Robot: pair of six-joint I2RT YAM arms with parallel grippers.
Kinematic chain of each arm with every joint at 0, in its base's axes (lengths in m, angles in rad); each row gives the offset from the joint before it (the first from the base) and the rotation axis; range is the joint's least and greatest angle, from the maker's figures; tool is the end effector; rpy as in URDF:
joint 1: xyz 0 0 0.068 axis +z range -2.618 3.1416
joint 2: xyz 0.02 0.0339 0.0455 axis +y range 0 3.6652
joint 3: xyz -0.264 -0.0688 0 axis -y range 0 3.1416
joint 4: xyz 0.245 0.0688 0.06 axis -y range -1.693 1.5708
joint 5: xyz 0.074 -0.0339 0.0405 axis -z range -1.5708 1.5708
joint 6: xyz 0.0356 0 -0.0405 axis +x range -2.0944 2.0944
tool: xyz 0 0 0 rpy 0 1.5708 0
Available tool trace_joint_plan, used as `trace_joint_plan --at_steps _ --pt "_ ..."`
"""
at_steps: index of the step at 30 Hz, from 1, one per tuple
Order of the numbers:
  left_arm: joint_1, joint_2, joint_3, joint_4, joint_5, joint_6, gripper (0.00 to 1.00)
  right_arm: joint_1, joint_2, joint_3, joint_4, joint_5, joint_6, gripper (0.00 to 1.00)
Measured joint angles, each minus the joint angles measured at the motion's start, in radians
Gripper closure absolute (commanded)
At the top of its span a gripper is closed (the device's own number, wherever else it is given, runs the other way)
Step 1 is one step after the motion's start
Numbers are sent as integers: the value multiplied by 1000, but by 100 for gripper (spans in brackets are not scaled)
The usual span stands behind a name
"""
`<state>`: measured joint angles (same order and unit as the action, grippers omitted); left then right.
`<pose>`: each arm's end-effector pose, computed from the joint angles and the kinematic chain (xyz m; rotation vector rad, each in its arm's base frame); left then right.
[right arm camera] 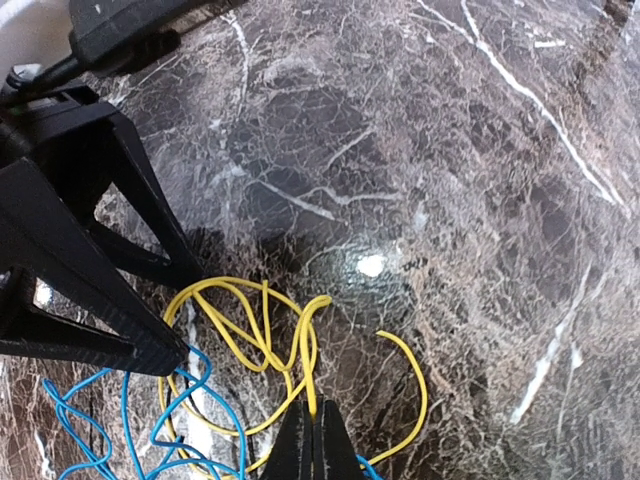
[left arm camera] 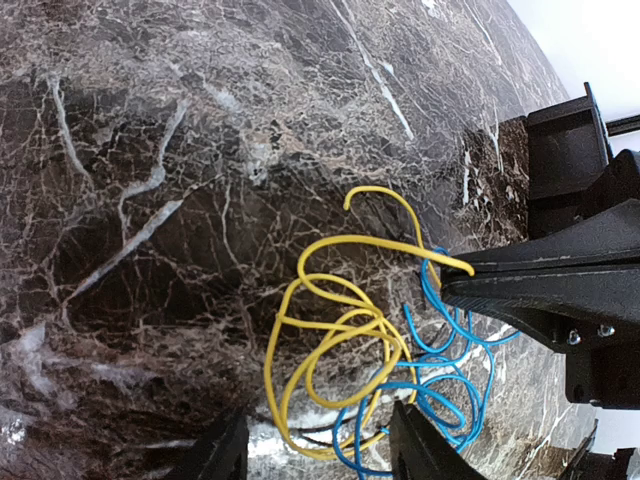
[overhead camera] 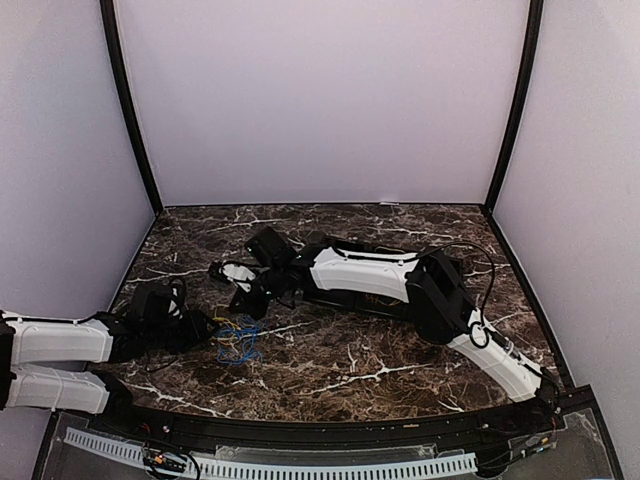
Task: Untangle the cables
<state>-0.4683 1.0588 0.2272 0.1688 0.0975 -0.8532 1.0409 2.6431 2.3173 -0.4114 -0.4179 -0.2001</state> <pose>0.1647 -0.0872 0.1357 -0.3963 2.3277 -0.7979 0.2817 0.5095 0.1465 -1.5744 1.8166 0.8958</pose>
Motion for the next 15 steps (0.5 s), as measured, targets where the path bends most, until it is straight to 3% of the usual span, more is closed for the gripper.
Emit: trace_joint_plan --at_steps 3,7,15 --pt "0 0 -2 10 0 2 53 0 -11 7 -3 -2 1 100" --pt "0 3 -6 32 -2 10 68 0 -72 2 -19 -26 9 100" --pt "0 46 -14 98 -7 37 91 0 -367 -48 -23 -102 23 100"
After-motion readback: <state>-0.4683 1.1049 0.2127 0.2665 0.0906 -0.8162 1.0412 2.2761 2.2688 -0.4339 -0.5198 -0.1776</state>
